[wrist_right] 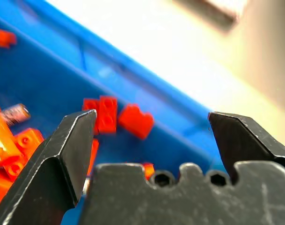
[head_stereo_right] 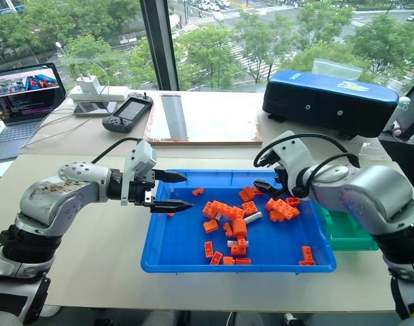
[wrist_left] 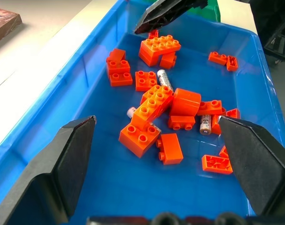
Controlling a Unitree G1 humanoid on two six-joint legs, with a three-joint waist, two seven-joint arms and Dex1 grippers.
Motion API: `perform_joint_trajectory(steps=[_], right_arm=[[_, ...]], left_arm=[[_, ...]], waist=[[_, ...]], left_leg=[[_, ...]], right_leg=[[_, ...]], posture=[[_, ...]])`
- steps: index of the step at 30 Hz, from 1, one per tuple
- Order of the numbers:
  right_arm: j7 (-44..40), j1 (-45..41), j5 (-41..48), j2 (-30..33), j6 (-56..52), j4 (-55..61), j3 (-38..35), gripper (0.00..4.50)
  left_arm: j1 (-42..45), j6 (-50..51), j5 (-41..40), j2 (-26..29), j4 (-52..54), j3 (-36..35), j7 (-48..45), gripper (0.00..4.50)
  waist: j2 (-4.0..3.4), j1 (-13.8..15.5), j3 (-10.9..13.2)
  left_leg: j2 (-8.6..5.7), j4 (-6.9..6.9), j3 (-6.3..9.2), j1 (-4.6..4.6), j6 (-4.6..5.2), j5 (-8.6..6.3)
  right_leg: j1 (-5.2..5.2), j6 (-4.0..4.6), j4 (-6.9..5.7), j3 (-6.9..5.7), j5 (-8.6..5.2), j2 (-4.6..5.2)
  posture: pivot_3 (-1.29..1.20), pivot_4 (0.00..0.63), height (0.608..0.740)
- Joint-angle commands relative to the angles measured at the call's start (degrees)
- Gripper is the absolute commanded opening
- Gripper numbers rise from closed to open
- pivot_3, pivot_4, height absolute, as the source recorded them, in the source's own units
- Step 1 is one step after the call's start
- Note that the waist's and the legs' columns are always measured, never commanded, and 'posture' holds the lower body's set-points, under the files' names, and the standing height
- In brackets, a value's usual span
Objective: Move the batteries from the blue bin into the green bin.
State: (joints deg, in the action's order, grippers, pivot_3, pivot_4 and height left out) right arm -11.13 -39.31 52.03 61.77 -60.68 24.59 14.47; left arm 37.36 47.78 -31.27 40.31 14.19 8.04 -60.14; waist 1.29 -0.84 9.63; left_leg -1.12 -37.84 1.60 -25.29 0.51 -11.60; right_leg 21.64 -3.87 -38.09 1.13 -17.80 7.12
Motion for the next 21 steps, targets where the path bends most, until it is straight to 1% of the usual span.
perform_joint_trajectory(steps=[1, 3, 6, 9, 11, 12, 13, 14, 15, 16, 17, 21], right_arm=[[-17.0, 2.2, 0.5, 6.5, 1.1, 3.7, -3.0, 4.45], [-25.2, 3.3, -3.1, 9.7, 4.8, 4.5, -1.6, 4.45], [-35.5, 3.7, -12.9, 12.6, 12.2, 2.7, 3.1, 4.45], [-43.5, 3.7, -19.1, 12.5, 17.1, -0.7, 5.4, 3.72], [-47.6, 3.3, -24.1, 10.9, 22.0, -3.7, 7.3, 3.11], [-49.3, 3.1, -26.1, 9.8, 24.1, -5.1, 8.2, 2.65], [-50.6, 3.0, -27.6, 8.8, 25.5, -6.2, 8.6, 2.38], [-51.8, 2.9, -29.9, 7.8, 27.3, -7.4, 9.5, 1.97], [-52.8, 2.8, -32.6, 6.9, 29.6, -8.6, 10.2, 1.74], [-53.1, 2.5, -35.0, 5.6, 31.6, -10.1, 10.8, 1.36], [-53.4, 2.0, -37.5, 4.2, 33.7, -11.8, 11.5, 1.08], [-56.3, 0.2, -43.9, -0.8, 39.4, -17.6, 13.3, 1.08]], left_arm=[[0.8, -1.4, 0.2, 0.0, 0.8, -0.3, -0.1, 4.5], [1.0, -1.6, 0.4, -0.2, 0.5, -0.2, -0.3, 4.5], [1.1, -1.9, 0.7, -0.4, 0.4, 0.1, -0.3, 4.5], [0.7, -1.9, 0.7, -0.4, 0.9, -0.1, -0.2, 4.5], [0.1, -1.7, 0.5, 0.0, 1.6, -0.4, 0.0, 4.5], [-0.2, -1.6, 0.4, 0.2, 1.9, -0.6, 0.2, 4.5], [-0.3, -1.5, 0.3, 0.3, 2.1, -0.7, 0.3, 4.5], [-0.4, -1.4, 0.3, 0.3, 2.2, -0.9, 0.4, 4.5], [-0.5, -1.4, 0.3, 0.4, 2.3, -0.9, 0.5, 4.5], [-0.7, -1.3, 0.2, 0.4, 2.6, -1.1, 0.7, 4.5], [-0.8, -1.2, 0.1, 0.5, 2.7, -1.2, 0.9, 4.5], [-1.8, -0.5, -0.4, 0.8, 4.2, -1.8, 1.8, 4.5]], waist=[[0.0, 0.1, 0.0], [0.0, 0.1, 0.0], [-0.01, -0.2, 0.0], [-0.01, -0.6, 0.0], [-0.01, -0.6, 0.0], [0.0, -0.6, 0.0], [-0.01, -0.6, 0.0], [-0.01, -0.6, 0.0], [0.0, -0.5, 0.0], [-0.01, -0.5, 0.0], [-0.01, -0.4, 0.0], [-0.01, -0.3, 0.0]], left_leg=[[0.01, 0.0, 0.0, -0.01, 0.0, 0.0], [0.01, -0.01, 0.03, -0.01, 0.0, 0.0], [0.0, -0.01, -0.01, 0.0, 0.0, 0.0], [0.05, -0.01, -0.02, 0.02, 0.0, 0.0], [0.04, -0.01, -0.04, 0.02, -0.01, 0.0], [0.04, -0.01, -0.06, 0.01, -0.01, 0.0], [0.04, -0.02, -0.06, 0.01, -0.01, 0.0], [0.04, -0.02, -0.07, 0.01, -0.01, 0.01], [0.03, -0.02, -0.08, 0.01, -0.01, 0.01], [0.04, -0.02, -0.07, 0.01, -0.01, 0.01], [0.04, -0.02, -0.07, 0.01, -0.02, 0.01], [0.01, -0.04, -0.1, 0.0, -0.04, 0.03]], right_leg=[[0.0, 0.0, 0.0, 0.0, 0.0, 0.02], [-0.03, 0.0, 0.02, -0.04, 0.0, 0.02], [0.01, 0.0, -0.01, -0.01, 0.0, 0.01], [0.04, 0.0, -0.03, -0.01, 0.0, -0.05], [0.09, 0.0, -0.1, 0.03, 0.0, -0.04], [0.12, 0.0, -0.11, 0.05, 0.0, -0.05], [0.11, 0.0, -0.11, 0.05, 0.0, -0.04], [0.12, 0.0, -0.11, 0.06, 0.0, -0.04], [0.14, 0.0, -0.13, 0.07, 0.0, -0.04], [0.14, 0.0, -0.14, 0.07, 0.0, -0.04], [0.15, 0.0, -0.14, 0.07, 0.0, -0.04], [0.22, 0.0, -0.21, 0.12, 0.0, -0.03]], posture=[[0.0, 0.15, 0.732], [0.0, 0.15, 0.732], [0.0, 0.15, 0.732], [0.0, 0.15, 0.732], [0.0, 0.15, 0.732], [0.0, 0.15, 0.732], [0.0, 0.15, 0.732], [0.0, 0.15, 0.732], [0.0, 0.15, 0.732], [0.0, 0.15, 0.732], [0.0, 0.15, 0.732], [0.0, 0.15, 0.732]])
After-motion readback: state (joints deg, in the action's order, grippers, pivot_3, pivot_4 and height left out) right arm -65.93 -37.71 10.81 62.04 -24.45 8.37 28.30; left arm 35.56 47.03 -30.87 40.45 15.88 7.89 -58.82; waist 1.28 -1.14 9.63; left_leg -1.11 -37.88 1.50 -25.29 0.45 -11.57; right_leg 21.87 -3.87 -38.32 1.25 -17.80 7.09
